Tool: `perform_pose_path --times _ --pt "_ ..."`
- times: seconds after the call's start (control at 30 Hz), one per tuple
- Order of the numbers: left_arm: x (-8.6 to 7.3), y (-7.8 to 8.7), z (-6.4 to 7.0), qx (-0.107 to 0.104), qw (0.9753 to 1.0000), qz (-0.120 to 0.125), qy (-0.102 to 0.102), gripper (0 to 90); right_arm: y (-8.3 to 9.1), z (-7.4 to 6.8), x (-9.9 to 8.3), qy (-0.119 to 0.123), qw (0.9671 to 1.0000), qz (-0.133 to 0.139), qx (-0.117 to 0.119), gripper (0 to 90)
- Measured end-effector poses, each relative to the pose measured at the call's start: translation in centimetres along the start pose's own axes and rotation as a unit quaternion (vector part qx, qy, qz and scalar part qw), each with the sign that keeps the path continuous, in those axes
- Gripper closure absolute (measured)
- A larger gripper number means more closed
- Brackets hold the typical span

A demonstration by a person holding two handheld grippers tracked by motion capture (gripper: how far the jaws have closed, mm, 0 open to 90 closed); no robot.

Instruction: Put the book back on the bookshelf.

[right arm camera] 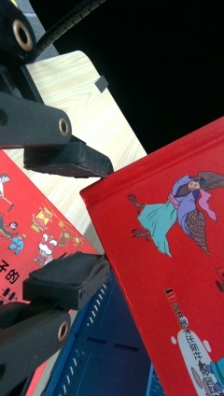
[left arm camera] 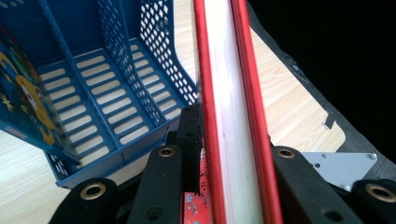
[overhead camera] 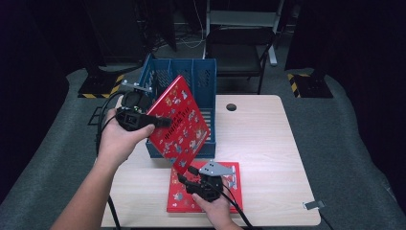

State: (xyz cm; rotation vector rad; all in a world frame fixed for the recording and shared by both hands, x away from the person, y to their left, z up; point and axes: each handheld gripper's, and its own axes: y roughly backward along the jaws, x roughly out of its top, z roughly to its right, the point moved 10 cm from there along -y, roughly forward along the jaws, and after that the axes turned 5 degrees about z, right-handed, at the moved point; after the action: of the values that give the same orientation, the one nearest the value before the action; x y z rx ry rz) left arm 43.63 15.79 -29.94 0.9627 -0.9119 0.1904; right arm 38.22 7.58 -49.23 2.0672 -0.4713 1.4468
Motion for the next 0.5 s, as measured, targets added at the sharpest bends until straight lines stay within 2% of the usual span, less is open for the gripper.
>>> perform_pose_path --times 0.03,0.1,0.5 --pt "0.1 0.0 -0.2 0.002 1.0000 0.000 -0.006 75.0 -0.2 0.1 0.0 0.002 1.0000 -0.001 -0.002 50.3" --pt "0.1 0.0 -0.1 0.003 1.0000 0.001 0.003 75.0 -0.4 0.1 0.1 0.001 1.0000 -0.002 0.000 50.3" --pt "1.1 0.9 -1.1 0.013 0.9998 0.009 0.012 75.0 -1.2 0.4 1.7 0.012 0.9999 -0.004 0.004 50.3"
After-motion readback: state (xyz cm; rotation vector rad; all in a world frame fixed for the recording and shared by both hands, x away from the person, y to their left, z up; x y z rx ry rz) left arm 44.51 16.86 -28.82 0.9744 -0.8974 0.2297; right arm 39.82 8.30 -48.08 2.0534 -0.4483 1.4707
